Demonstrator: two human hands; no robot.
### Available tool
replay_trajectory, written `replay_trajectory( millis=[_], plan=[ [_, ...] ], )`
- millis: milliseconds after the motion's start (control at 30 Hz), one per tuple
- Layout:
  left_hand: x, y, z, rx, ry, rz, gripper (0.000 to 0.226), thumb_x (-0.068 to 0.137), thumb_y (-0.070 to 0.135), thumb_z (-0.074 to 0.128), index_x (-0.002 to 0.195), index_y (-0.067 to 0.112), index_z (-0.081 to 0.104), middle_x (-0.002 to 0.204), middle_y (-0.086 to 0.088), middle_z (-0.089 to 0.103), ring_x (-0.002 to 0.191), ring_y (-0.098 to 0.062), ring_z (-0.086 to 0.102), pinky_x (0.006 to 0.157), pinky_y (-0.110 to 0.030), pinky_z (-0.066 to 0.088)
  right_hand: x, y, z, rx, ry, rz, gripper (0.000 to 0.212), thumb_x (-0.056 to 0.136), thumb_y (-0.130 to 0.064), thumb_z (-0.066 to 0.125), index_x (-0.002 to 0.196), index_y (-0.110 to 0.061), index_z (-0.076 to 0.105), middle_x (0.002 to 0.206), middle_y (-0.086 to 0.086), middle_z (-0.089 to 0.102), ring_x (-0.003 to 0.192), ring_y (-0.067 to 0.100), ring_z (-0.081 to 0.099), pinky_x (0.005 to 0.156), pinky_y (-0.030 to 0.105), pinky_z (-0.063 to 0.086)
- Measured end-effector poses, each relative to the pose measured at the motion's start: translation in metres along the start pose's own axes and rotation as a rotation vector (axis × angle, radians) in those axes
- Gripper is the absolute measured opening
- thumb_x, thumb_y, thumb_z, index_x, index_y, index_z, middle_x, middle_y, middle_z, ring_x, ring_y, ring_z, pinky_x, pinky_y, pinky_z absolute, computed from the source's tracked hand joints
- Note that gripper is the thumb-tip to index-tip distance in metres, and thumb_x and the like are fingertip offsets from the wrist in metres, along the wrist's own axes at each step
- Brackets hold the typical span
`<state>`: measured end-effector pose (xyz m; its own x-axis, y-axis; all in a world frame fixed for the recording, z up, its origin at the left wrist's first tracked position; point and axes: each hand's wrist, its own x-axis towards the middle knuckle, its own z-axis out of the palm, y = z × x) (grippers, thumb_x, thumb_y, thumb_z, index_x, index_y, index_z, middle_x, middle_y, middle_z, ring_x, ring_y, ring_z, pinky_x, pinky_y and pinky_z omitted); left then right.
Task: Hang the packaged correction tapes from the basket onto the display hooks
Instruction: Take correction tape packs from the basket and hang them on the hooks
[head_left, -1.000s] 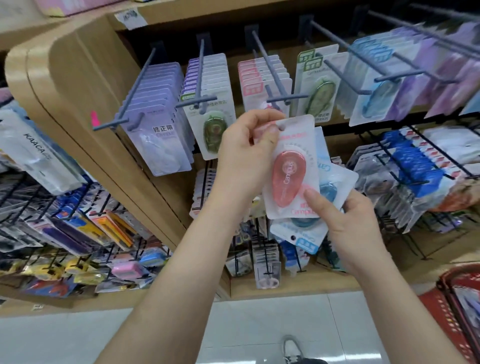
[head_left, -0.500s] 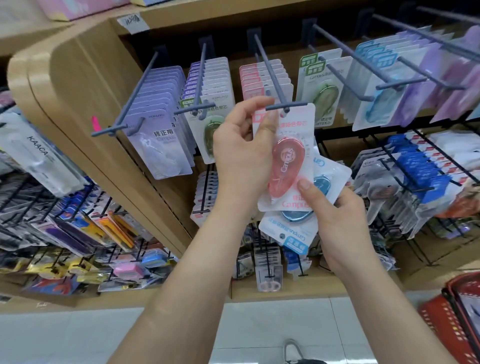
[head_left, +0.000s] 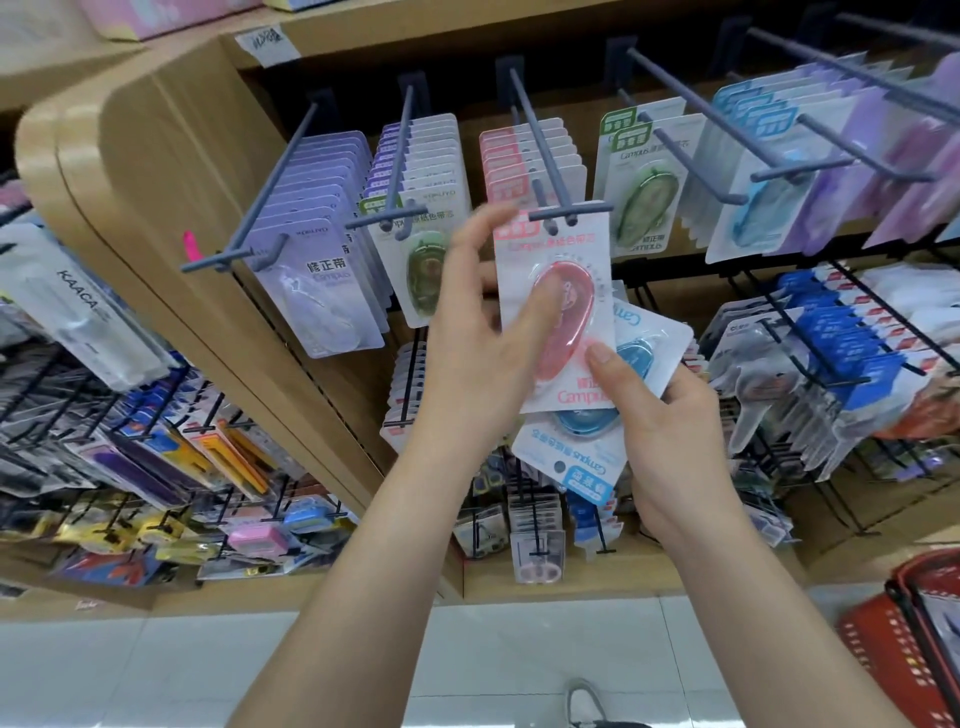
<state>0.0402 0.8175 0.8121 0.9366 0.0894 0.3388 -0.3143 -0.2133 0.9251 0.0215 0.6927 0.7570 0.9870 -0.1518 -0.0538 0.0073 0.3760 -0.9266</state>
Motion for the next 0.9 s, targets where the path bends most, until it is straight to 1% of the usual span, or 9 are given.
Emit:
replay_trajectory(
  millis=[167,233,300,433,567,633,700,800,900],
  plan=[
    [-0.025,-0.022,-0.009,0.221,-0.07,-0.105,0.071,0.084,0.022,0.077,0.144,0.04,0.044,0.125,0.004,0.065,0.101,-0.013,0.067,0.091,-0.041,0.056,0.003,0.002,-0.004,-0.067,0.047,-0.064,0.027,0.079,-0.04,0.067,0.097,-0.021,0.071,0.093,0.004,0.077,0.086,0.021,0.075,0.068,0.034,0.061],
    [-0.015,-0.023,-0.007,0.3,-0.006,-0.095,0.069,0.085,0.023,0.076,0.145,0.034,0.045,0.133,0.006,0.063,0.113,-0.007,0.061,0.101,-0.026,0.049,0.004,0.004,-0.01,-0.107,0.12,-0.106,0.025,0.083,-0.046,0.063,0.095,-0.025,0.07,0.092,-0.001,0.077,0.086,0.018,0.074,0.07,0.036,0.061],
    [-0.004,-0.024,-0.001,0.358,0.035,-0.093,0.065,0.087,0.025,0.074,0.146,0.031,0.045,0.132,0.007,0.062,0.113,0.002,0.054,0.096,-0.007,0.04,0.006,0.003,-0.018,-0.113,0.18,-0.121,0.017,0.094,-0.038,0.059,0.095,-0.024,0.068,0.084,-0.009,0.075,0.08,0.009,0.072,0.064,0.027,0.058],
    [0.018,-0.032,0.01,0.518,0.077,-0.113,0.065,0.091,0.035,0.069,0.148,0.039,0.038,0.119,0.001,0.067,0.092,-0.002,0.052,0.082,-0.013,0.04,0.008,-0.006,-0.031,-0.046,0.184,-0.108,0.015,0.102,-0.015,0.05,0.096,-0.017,0.064,0.074,-0.015,0.073,0.069,-0.001,0.069,0.056,0.015,0.051],
    [0.028,-0.038,0.014,0.611,0.085,-0.057,0.067,0.094,0.039,0.064,0.152,0.034,0.033,0.077,-0.002,0.064,0.06,-0.01,0.047,0.07,-0.03,0.049,0.005,-0.012,-0.037,-0.063,0.069,-0.106,0.014,0.095,-0.026,0.057,0.098,-0.017,0.067,0.086,-0.011,0.076,0.079,0.005,0.071,0.062,0.019,0.055],
    [0.024,-0.035,0.011,0.802,0.035,-0.066,0.067,0.095,0.046,0.058,0.154,0.034,0.029,0.083,0.002,0.065,0.07,-0.016,0.056,0.066,-0.029,0.04,0.003,-0.015,-0.04,-0.093,0.027,-0.124,0.024,0.083,-0.035,0.063,0.099,-0.019,0.071,0.096,-0.005,0.076,0.086,0.01,0.072,0.066,0.023,0.057],
    [0.012,-0.033,0.007,0.902,0.042,-0.038,0.056,0.096,0.05,0.054,0.147,0.034,0.039,0.1,0.003,0.069,0.088,-0.021,0.064,0.071,-0.032,0.045,0.0,-0.016,-0.043,-0.123,0.017,-0.142,0.025,0.077,-0.035,0.067,0.097,-0.022,0.073,0.103,0.001,0.074,0.087,0.009,0.072,0.064,0.023,0.057],
    [-0.012,-0.029,0.014,0.504,-0.025,0.006,0.03,0.093,0.041,0.063,0.121,0.03,0.063,0.095,0.006,0.066,0.082,-0.01,0.063,0.077,-0.036,0.053,-0.002,-0.016,-0.05,-0.167,-0.031,-0.17,0.019,0.076,-0.031,0.07,0.093,-0.024,0.075,0.104,0.003,0.075,0.09,0.011,0.072,0.069,0.024,0.057],
    [-0.021,-0.021,0.031,-0.012,-0.23,-0.16,0.025,0.085,0.033,0.073,0.108,0.033,0.064,0.094,0.009,0.071,0.086,-0.008,0.067,0.078,-0.029,0.057,-0.005,-0.015,-0.055,-0.266,-0.115,-0.21,0.016,0.075,-0.032,0.072,0.09,-0.032,0.077,0.099,-0.006,0.077,0.093,0.01,0.072,0.076,0.025,0.058]
  ],
)
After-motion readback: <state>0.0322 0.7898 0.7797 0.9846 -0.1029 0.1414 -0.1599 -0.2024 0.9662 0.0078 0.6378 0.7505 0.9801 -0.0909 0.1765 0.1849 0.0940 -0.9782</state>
